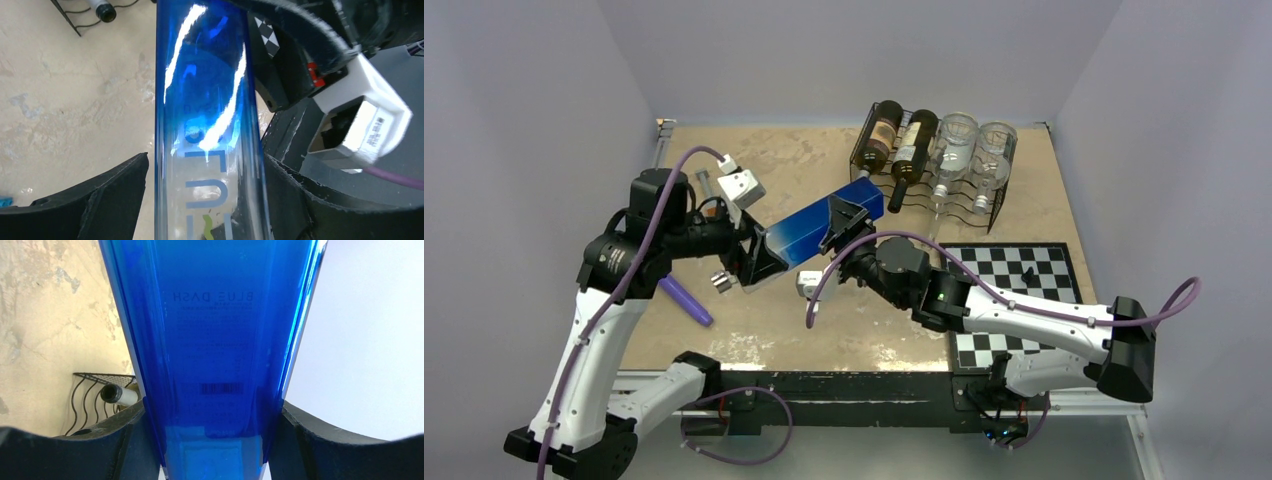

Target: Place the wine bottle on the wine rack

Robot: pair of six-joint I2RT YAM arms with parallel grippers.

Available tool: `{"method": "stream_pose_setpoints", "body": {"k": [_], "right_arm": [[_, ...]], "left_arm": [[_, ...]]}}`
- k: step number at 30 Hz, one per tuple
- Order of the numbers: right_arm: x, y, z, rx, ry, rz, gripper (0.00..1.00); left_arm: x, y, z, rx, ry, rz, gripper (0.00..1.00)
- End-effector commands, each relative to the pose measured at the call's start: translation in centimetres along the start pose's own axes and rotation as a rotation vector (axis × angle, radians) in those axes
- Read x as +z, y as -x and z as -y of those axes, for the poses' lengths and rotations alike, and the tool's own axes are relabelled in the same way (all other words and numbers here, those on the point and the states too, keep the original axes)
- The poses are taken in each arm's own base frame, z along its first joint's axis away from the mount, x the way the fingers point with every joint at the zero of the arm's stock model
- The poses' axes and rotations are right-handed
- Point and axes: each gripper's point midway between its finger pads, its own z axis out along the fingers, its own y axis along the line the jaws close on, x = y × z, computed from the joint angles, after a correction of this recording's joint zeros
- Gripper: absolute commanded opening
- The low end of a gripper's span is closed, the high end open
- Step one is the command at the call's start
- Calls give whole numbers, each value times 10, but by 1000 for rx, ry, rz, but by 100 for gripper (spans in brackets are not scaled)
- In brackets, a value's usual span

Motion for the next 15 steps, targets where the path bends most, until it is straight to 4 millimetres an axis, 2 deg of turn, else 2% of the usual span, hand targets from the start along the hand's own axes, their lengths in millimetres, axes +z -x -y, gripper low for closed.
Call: {"method": "stream_pose_setpoints", "body": {"k": [1, 9, 12, 15], "right_arm": [[-40, -4, 132, 151, -401, 13, 0], [-51, -2, 148, 189, -429, 15, 0], [-51, -1, 150, 204, -429, 11, 0], [-52, -2, 151, 225, -428, 11, 0]], "left_arm": [[4, -11, -4, 2, 14, -45, 85], [11, -20, -2, -9, -5, -96, 85], [14, -23, -3, -12, -2, -113, 77], [15, -24, -3, -12, -2, -119, 61]]}}
